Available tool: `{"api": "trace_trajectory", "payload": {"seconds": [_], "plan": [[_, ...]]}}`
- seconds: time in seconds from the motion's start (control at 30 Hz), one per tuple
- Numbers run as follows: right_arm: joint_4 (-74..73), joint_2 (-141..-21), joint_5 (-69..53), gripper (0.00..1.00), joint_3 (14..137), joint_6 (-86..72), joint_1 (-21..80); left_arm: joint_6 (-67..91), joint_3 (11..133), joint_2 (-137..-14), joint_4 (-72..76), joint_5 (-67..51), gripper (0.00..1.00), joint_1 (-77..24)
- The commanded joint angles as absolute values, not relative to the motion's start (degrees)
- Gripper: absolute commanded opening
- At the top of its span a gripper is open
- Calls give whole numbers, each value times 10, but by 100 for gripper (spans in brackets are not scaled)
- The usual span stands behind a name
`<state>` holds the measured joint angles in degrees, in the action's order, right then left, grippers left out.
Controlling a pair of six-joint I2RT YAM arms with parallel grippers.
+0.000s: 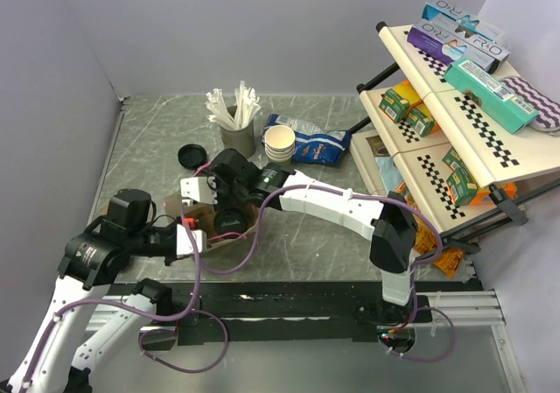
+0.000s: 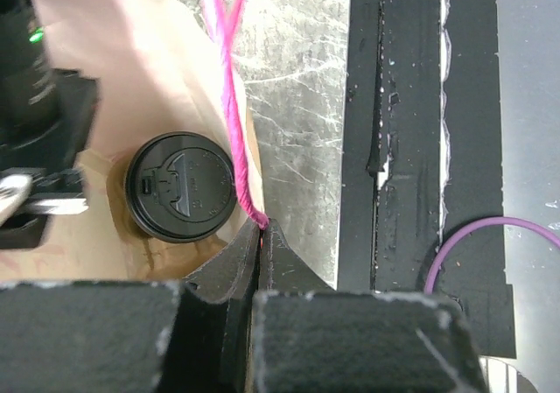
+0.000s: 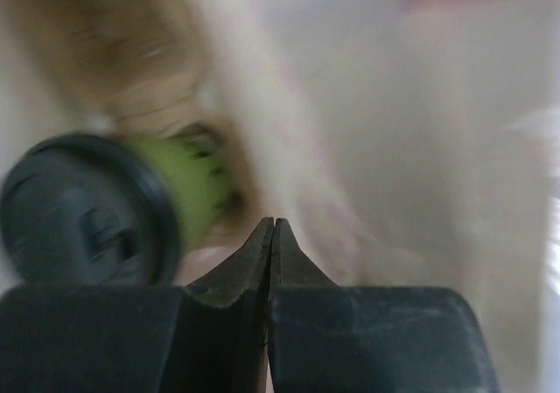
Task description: Pack the takeout coffee
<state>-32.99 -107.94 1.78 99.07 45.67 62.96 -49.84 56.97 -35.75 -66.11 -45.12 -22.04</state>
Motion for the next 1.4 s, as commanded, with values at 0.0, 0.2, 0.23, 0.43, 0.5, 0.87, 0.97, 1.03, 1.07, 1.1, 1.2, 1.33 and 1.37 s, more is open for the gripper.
{"api": "trace_trajectory", "payload": {"seconds": [0.0,0.2,0.23,0.43,0.5,0.87,0.97,1.03,1.07,1.1,1.2,1.33,1.37], "plan": [[-416,-1052,-97,0,1002,458,635,-484,564,-352,-625,-438,1,-221],[-449,-1024,-116,0,997,478,633,-468,565,-357,-615,-436,1,-221],[-453,-1016,-119,0,994,482,633,-468,565,-357,-614,-435,1,-221],[-467,-997,-161,0,983,494,633,-472,567,-359,-613,-433,1,-221],[-469,-995,-170,0,983,496,633,-476,570,-361,-615,-433,1,-221],[-496,-1012,-236,0,996,521,623,-477,567,-360,-612,-444,1,-221],[-501,-1025,-246,0,1001,536,621,-474,565,-360,-610,-444,1,-221],[-498,-1029,-242,0,996,540,620,-469,563,-358,-606,-443,1,-221],[-491,-1031,-236,0,993,538,620,-468,562,-357,-604,-441,1,-221],[-489,-1035,-231,0,991,536,621,-468,561,-356,-604,-442,1,-221],[-469,-1042,-207,0,980,533,621,-465,561,-355,-604,-442,1,-221],[-423,-1048,-171,0,963,536,621,-465,560,-360,-604,-444,1,-221],[-418,-1049,-159,0,959,540,621,-466,560,-361,-605,-445,1,-221]]}}
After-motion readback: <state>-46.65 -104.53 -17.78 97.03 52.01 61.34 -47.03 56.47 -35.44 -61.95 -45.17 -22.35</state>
